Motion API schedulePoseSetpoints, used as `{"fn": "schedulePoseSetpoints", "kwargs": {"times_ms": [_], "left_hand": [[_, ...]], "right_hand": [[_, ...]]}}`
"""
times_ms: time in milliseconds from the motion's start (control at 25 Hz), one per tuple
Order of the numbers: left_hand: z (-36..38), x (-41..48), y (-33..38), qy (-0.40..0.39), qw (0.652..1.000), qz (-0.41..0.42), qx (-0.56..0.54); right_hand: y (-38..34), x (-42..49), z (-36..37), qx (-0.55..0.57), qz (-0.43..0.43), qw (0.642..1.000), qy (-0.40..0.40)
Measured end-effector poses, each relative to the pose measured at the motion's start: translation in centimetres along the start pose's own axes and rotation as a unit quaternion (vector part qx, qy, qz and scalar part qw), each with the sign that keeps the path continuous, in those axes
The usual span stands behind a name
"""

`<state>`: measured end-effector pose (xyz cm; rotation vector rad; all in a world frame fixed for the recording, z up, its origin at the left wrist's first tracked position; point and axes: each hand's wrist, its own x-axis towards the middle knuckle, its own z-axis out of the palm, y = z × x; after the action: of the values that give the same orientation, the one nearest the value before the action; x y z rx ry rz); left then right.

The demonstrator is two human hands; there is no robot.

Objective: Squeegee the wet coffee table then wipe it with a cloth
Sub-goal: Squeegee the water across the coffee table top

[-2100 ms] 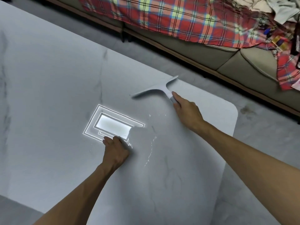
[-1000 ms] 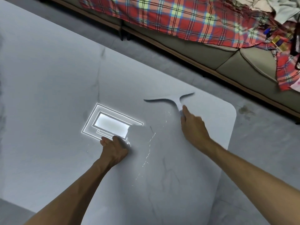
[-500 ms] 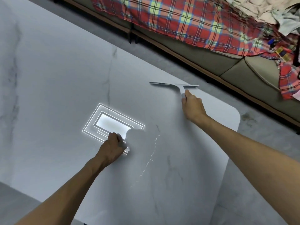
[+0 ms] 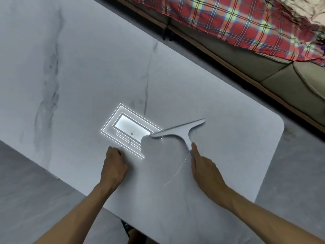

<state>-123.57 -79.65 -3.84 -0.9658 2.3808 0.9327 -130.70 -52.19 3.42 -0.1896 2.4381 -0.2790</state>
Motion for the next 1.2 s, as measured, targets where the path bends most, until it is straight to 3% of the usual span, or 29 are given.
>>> {"fn": "schedulePoseSetpoints", "kwargs": {"times_ms": [200, 320, 440, 640, 920, 1040, 1200], "left_hand": [[-0.9, -1.7, -2.5, -0.056, 0.997, 0.035, 0.038], [-2.2, -2.0, -4.1, -0.035, 0.999, 0.02, 0.032], [-3.4, -2.0, -5.8, -0.024, 1.0, -0.001, 0.014], [-5.8, -2.4, -9.7, -0.022, 0.998, -0.052, -0.016], [-4.6, -3.9, -10.3, -0.1, 0.993, -0.054, -0.035], [-3.2, -4.7, -10.2, -0.143, 0.989, -0.031, -0.008], [-2.1, -5.5, -10.6, -0.106, 0.994, -0.006, 0.015]], "right_hand": [[-0.3, -5.2, -0.7, -0.044, -0.048, 0.995, -0.075], [-4.1, -2.9, -2.1, 0.021, -0.102, 0.995, -0.009], [-10.1, 2.6, -1.7, 0.078, -0.075, 0.992, 0.06], [-15.9, 3.8, 3.4, 0.075, -0.05, 0.995, 0.04], [-5.7, -4.6, 4.6, -0.121, -0.125, 0.984, -0.037], [-0.5, -8.3, 3.6, -0.183, -0.118, 0.974, -0.058], [0.6, -10.3, 2.3, -0.198, -0.129, 0.971, -0.023]]}}
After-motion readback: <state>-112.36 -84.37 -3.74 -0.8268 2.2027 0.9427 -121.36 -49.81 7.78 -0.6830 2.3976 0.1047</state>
